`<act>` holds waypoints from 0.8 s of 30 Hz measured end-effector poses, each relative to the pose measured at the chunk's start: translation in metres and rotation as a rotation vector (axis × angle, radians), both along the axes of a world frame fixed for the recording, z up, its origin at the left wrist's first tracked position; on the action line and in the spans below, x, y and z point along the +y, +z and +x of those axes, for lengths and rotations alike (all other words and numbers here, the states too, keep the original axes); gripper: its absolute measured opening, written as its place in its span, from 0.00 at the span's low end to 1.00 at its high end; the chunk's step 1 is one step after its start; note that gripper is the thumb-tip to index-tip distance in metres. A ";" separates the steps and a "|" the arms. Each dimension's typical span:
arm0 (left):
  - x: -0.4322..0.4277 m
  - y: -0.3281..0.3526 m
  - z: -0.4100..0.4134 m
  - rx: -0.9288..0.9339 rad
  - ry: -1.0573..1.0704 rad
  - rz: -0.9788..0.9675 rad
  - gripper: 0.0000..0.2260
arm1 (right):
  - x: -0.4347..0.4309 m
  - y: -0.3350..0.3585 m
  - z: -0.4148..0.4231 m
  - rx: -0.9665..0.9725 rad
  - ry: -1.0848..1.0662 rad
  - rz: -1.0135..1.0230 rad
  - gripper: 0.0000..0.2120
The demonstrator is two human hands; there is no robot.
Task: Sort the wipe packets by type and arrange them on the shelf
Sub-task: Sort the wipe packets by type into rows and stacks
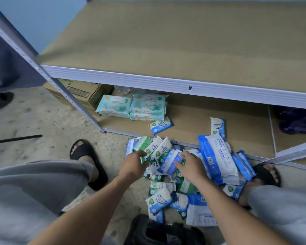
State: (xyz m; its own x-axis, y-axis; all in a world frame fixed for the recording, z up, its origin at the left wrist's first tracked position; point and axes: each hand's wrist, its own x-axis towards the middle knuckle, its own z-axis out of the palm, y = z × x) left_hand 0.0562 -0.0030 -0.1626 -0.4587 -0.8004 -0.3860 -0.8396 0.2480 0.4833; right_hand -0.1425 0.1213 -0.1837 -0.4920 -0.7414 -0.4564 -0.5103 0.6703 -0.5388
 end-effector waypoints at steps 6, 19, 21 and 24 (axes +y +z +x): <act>-0.030 -0.028 -0.010 0.029 0.102 -0.006 0.16 | -0.048 -0.020 -0.006 0.027 0.098 0.005 0.23; -0.045 -0.070 -0.026 0.100 0.192 0.128 0.09 | -0.109 -0.059 -0.026 -0.090 0.188 0.088 0.33; -0.047 -0.071 -0.028 0.111 0.196 0.174 0.10 | -0.112 -0.060 -0.028 -0.065 0.210 0.107 0.33; -0.049 -0.071 -0.030 0.112 0.191 0.255 0.11 | -0.112 -0.061 -0.033 -0.028 0.259 0.138 0.30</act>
